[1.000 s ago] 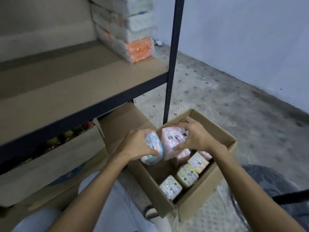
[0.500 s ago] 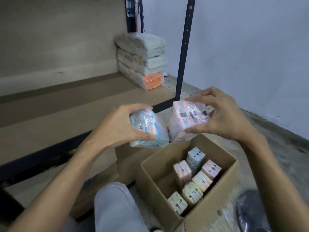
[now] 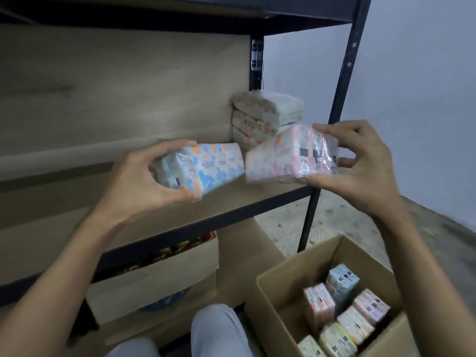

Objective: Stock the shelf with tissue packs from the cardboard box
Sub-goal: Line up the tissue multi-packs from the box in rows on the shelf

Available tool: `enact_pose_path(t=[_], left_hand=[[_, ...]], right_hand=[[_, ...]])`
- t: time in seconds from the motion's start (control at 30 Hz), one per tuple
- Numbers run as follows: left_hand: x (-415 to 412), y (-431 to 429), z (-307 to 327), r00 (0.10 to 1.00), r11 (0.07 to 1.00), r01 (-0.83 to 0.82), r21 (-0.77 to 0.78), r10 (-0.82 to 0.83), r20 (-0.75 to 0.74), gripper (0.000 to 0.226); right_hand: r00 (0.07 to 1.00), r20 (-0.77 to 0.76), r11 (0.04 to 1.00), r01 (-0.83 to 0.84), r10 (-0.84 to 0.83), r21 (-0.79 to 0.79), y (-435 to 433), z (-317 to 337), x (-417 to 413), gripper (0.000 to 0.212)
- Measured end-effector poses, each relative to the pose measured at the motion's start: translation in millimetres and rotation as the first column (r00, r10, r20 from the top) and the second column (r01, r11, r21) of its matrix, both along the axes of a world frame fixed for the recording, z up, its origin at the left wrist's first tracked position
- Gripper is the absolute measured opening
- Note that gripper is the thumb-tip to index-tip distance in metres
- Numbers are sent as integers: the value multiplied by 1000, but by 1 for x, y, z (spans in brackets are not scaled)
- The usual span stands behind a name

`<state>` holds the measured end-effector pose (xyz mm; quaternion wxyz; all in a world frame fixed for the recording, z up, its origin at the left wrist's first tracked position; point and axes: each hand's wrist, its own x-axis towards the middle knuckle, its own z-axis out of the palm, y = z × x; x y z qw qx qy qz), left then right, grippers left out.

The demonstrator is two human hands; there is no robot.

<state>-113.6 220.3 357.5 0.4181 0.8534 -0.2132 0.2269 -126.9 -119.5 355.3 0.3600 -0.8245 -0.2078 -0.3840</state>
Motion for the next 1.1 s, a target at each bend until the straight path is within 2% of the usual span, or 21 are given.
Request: enact_pose_path(t=[0.17, 0.3, 0.43, 0.7, 1.0, 1.1], left_hand=[[18, 40, -33, 994, 995, -100, 7, 99, 53, 81], [31, 60, -60, 991, 993, -115, 31, 112, 77, 79], [45, 68, -74, 992, 995, -94, 36, 90, 90, 79], [70, 81, -86, 999, 984, -54, 172, 54, 1, 80], [67, 80, -98, 993, 966, -15, 257, 44, -107, 82], [67, 71, -100, 993, 977, -24, 210, 48, -112, 85]], right_hand=[[999, -3, 996, -51, 51, 67, 42, -45, 44, 77], [994, -14, 988, -105, 107, 114, 69, -79, 71, 74], [993, -71, 994, -96, 99, 52, 83, -98, 91, 77], [977, -202, 990, -92, 69, -105, 82, -112, 116, 90], [951, -302, 989, -107, 72, -101, 84, -117, 111, 89], [964, -266, 998, -27, 12, -55, 99, -118, 106, 84]])
